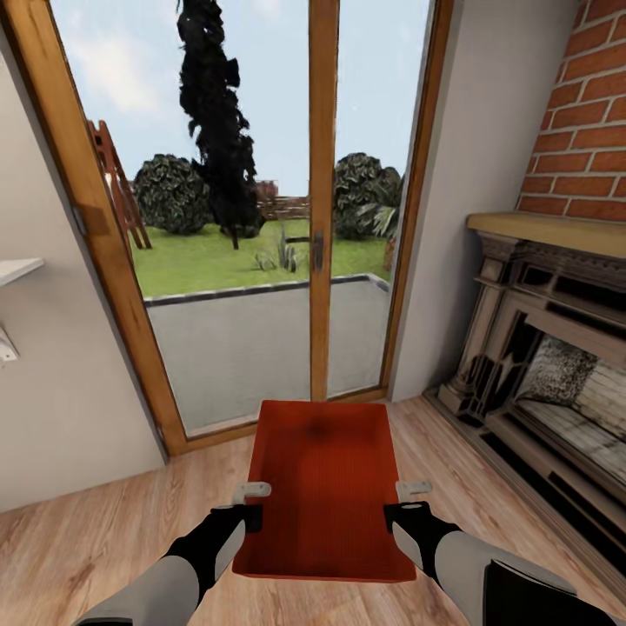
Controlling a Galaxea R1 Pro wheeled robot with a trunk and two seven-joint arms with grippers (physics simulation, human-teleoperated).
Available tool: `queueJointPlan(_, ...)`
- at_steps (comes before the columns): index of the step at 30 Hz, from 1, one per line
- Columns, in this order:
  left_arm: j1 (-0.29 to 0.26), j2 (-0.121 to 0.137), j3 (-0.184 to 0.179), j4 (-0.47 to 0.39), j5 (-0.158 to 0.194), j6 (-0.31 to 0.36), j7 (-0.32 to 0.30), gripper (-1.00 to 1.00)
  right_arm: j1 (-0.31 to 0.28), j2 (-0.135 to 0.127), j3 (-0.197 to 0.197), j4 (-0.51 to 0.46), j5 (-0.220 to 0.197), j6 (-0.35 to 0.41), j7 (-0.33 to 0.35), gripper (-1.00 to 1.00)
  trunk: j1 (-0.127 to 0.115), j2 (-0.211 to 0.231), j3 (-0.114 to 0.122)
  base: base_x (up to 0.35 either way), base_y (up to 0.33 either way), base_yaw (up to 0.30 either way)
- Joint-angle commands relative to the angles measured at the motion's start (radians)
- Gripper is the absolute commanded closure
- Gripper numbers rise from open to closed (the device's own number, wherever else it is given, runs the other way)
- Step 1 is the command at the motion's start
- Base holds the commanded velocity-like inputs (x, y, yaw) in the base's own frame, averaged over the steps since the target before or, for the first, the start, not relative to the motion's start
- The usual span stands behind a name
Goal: Move the two storage containers from the living room to the garage. In the garage, place one container on the floor and stack the other container on top of it (either order is fine).
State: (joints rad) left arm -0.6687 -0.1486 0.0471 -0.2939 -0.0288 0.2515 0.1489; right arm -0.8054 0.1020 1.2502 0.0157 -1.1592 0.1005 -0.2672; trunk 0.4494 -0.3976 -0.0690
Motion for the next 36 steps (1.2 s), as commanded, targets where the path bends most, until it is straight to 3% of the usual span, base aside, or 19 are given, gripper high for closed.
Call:
queueJointPlan(1, 0.0, 0.0, 0.007, 0.001, -0.019, 0.008, 0.017, 1.0, -0.001, 0.001, -0.017, -0.002, 0.001, -0.058, 0.003, 1.0, 0.001, -0.002, -0.002, 0.0, 0.0, 0.012)
queueJointPlan(36, 0.0, 0.0, 0.007, 0.002, -0.019, 0.008, 0.017, 1.0, -0.001, 0.001, -0.017, -0.002, 0.001, -0.058, 0.003, 1.0, 0.001, -0.002, 0.05, 0.0, 0.0, 0.073)
